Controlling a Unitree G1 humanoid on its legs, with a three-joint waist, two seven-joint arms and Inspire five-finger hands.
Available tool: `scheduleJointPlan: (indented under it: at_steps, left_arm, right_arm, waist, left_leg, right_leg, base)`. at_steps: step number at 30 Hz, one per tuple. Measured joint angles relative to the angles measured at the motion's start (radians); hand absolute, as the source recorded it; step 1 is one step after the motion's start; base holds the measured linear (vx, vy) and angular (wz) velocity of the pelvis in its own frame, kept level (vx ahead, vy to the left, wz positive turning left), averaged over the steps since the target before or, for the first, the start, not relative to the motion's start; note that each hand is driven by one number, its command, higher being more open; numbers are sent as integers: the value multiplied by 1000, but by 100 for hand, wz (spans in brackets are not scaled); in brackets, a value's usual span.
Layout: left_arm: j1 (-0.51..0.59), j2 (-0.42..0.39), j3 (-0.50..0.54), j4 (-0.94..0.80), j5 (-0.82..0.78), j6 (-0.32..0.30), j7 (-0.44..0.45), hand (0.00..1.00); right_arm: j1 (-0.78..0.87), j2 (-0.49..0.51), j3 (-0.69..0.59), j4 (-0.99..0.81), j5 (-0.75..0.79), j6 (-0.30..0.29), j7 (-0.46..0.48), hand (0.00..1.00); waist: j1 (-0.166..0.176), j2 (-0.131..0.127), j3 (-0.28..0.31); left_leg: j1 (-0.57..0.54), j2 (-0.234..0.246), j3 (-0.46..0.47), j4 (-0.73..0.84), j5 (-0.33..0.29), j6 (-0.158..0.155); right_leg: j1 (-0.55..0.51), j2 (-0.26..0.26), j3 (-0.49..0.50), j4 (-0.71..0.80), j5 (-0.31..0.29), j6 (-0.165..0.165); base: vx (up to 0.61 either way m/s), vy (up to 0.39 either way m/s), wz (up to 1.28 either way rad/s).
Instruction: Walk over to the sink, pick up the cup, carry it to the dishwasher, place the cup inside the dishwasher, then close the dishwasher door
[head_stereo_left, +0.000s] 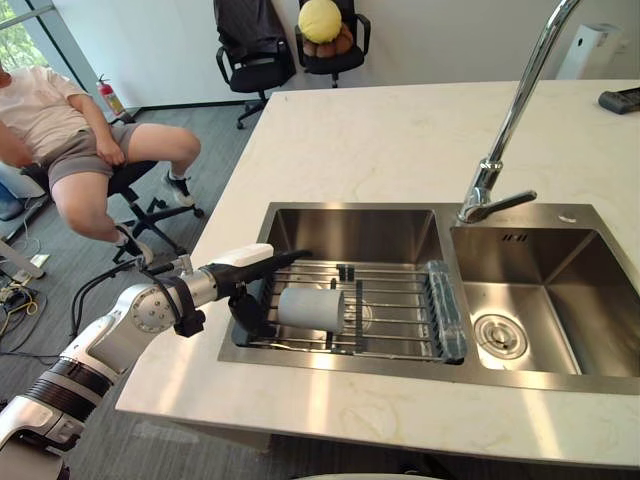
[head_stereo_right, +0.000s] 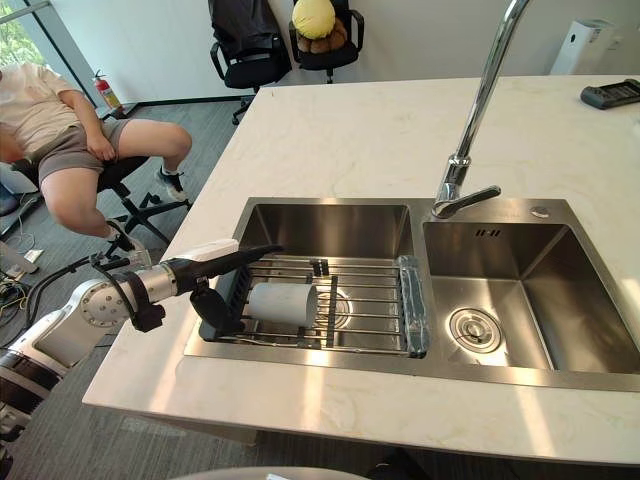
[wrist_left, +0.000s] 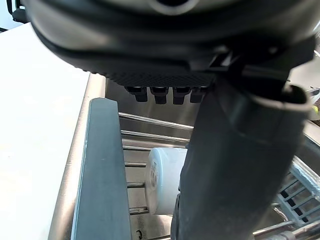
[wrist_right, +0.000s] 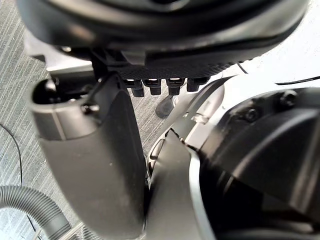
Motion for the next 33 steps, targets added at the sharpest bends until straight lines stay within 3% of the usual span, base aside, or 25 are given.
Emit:
scheduleJointPlan:
  at_steps: [9, 20, 33]
  left_arm:
    - [0, 0, -36, 54, 21, -12, 49, 100]
    - [0, 0, -39, 65, 21, -106, 123, 100]
    - [0, 0, -97, 63, 17, -117, 126, 100]
  right_arm:
    - [5, -8, 41, -30, 12, 6, -26, 100]
    - [14, -19, 79, -64, 41, 13, -49, 100]
    - [18, -31, 115, -95, 49, 14, -63, 100]
  waist:
    - [-10, 0, 9]
    - [-25, 0, 16]
    - [-33, 1, 32]
  left_leg:
    - [8, 1, 15, 0, -2, -2]
    - [9, 4, 21, 0, -4, -4]
    - [14, 5, 34, 0, -8, -7]
  right_leg:
    - [14, 5, 9, -27, 15, 0]
    - [13, 10, 16, -35, 18, 0]
    - [12, 11, 29, -36, 19, 0]
  base:
    - [-11, -9, -3]
    - [-3, -1, 0]
    - [-6, -6, -1]
